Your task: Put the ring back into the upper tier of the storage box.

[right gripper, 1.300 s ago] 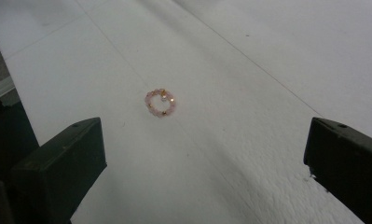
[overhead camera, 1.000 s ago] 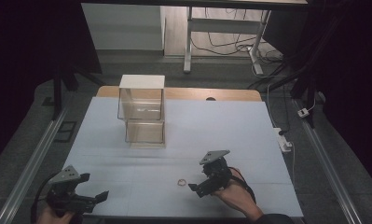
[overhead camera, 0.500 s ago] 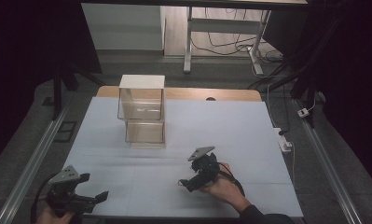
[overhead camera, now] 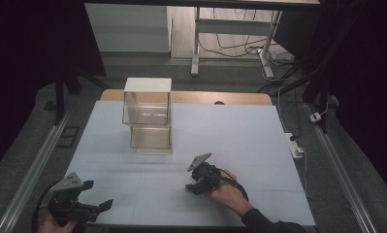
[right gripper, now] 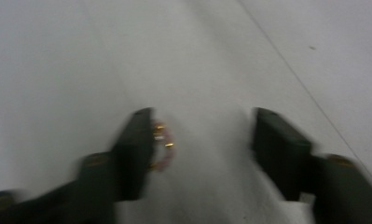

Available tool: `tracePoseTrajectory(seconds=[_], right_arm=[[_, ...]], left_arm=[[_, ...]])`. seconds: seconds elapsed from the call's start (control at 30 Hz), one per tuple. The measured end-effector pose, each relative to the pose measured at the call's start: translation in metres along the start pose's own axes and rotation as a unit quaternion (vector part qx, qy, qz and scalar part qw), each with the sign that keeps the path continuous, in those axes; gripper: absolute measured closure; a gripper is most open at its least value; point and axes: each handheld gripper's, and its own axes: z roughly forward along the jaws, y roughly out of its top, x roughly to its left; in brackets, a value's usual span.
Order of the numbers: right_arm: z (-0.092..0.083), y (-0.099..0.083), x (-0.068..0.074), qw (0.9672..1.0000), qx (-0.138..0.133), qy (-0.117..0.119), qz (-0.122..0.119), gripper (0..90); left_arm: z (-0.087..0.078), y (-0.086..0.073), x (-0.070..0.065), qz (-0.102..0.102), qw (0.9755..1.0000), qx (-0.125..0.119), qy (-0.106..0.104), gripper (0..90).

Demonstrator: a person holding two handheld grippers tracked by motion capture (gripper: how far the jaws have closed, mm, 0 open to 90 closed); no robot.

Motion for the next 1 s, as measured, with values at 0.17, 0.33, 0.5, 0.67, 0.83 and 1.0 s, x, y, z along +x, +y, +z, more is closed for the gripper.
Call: tracePoseTrajectory(seconds=[0.17, 0.33, 0.5, 0.67, 0.83, 1.0], right_arm=[[-0.001, 0.002, 0.007, 0.9998, 0.009, 0.009, -0.012, 83.3], [-0.001, 0.003, 0.006, 0.9998, 0.015, 0.017, -0.002, 87.0], [-0.001, 0.003, 0.004, 0.9995, 0.013, 0.023, 0.015, 87.1], [-0.004, 0.004, 0.003, 0.9995, 0.005, 0.026, 0.018, 88.0], [-0.009, 0.005, 0.002, 0.9993, -0.005, 0.030, 0.024, 88.0], [-0.018, 0.008, 0.000, 0.9986, -0.027, 0.033, 0.030, 88.0]], left_arm=[[0.000, 0.000, 0.000, 0.001, 1.0000, 0.000, 0.000, 0.0], [0.000, 0.000, 0.000, 0.001, 1.0000, 0.001, -0.001, 0.0], [0.000, 0.000, 0.000, 0.002, 1.0000, 0.002, -0.001, 0.0], [0.000, 0.000, -0.001, 0.003, 1.0000, 0.002, 0.000, 0.0], [0.000, 0.000, 0.000, 0.000, 1.0000, 0.000, -0.001, 0.0], [0.000, 0.000, 0.000, -0.001, 1.0000, 0.000, -0.001, 0.0]])
